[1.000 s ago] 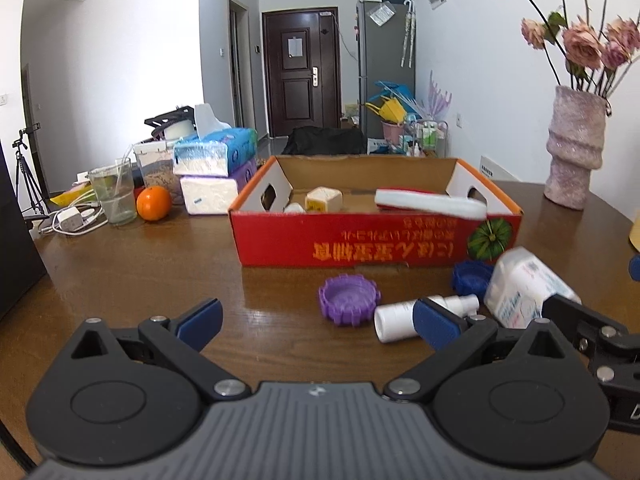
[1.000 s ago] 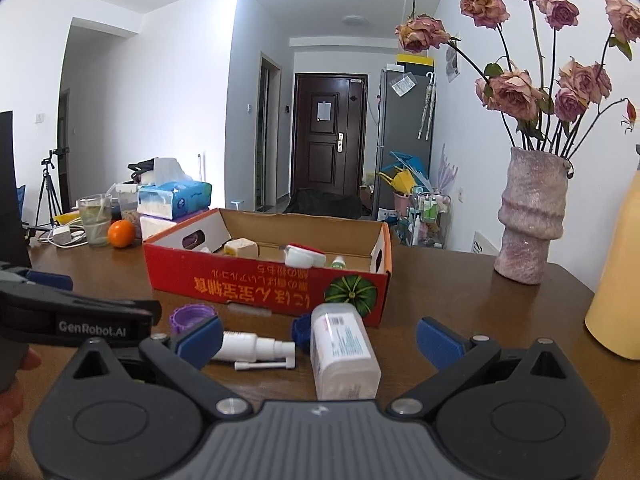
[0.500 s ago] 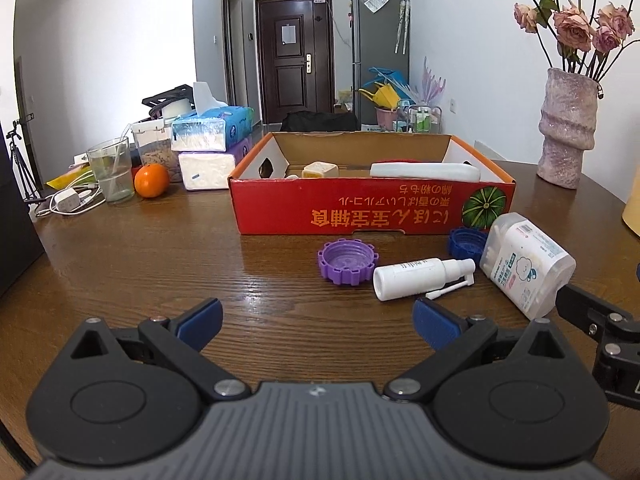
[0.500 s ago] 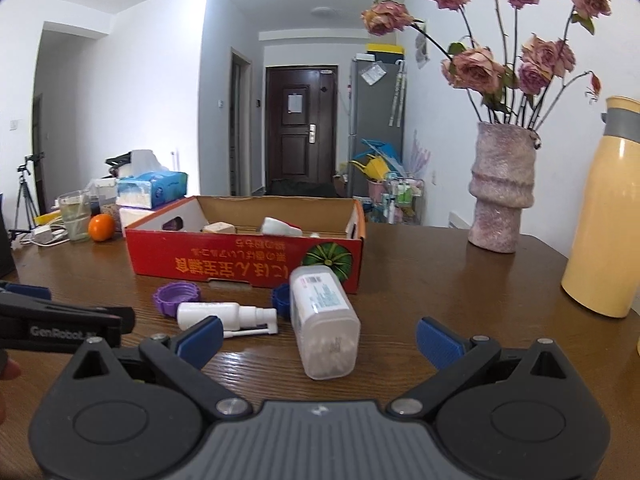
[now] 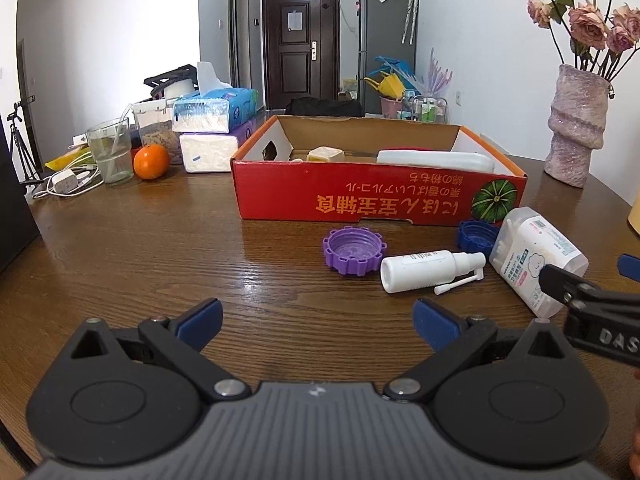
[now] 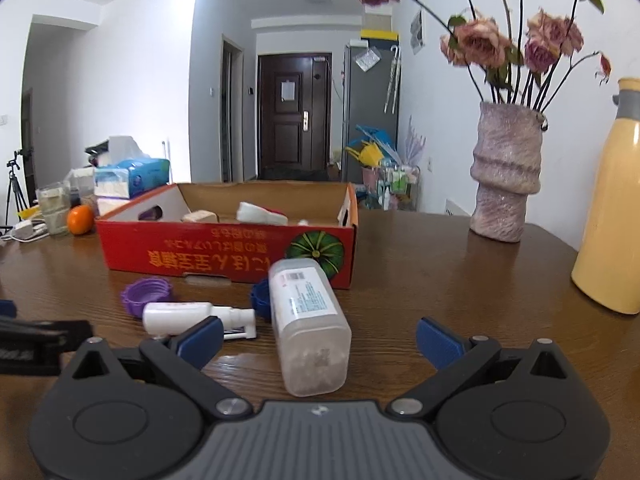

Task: Organize rigid objects
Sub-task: 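Grasp the white medicine bottle with the right tool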

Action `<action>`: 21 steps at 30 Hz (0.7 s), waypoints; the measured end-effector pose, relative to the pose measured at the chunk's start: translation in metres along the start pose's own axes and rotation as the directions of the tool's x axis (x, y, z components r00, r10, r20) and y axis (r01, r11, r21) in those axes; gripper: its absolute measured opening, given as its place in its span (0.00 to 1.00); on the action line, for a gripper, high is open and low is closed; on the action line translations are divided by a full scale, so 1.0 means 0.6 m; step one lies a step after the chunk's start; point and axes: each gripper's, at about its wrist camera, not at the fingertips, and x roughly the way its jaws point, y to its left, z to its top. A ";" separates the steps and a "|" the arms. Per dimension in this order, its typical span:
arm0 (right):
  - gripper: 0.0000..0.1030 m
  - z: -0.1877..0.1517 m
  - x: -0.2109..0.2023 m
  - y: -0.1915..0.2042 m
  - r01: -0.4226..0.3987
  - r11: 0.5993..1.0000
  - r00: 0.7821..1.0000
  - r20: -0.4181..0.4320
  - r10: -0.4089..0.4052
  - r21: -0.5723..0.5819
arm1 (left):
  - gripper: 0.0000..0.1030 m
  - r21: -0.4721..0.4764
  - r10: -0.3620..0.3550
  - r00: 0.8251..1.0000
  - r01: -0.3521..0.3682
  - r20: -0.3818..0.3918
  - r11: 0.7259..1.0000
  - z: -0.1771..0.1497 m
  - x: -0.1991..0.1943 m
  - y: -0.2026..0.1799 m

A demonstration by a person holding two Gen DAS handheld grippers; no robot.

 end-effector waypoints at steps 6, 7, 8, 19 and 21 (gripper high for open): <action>0.95 0.008 0.042 0.004 -0.010 1.000 0.999 -0.033 0.009 -0.022 | 1.00 -0.008 0.012 1.000 -0.012 -0.007 1.000 0.001 0.009 0.002; 0.95 0.008 0.048 0.006 -0.007 1.000 0.999 -0.037 0.006 -0.027 | 1.00 -0.011 0.013 1.000 -0.013 -0.009 1.000 0.001 0.011 0.003; 0.95 0.010 0.054 0.007 -0.005 1.000 0.999 -0.040 0.004 -0.030 | 1.00 -0.014 0.016 1.000 -0.016 -0.011 1.000 0.002 0.013 0.004; 0.39 0.010 0.098 -0.010 -0.030 0.999 0.989 -0.141 0.035 0.041 | 1.00 -0.031 0.035 0.999 -0.036 -0.028 0.999 0.003 0.029 0.007; 0.39 0.009 0.098 -0.013 -0.016 0.999 0.990 -0.141 0.022 0.044 | 1.00 -0.030 0.037 0.999 -0.038 -0.029 0.999 0.003 0.030 0.006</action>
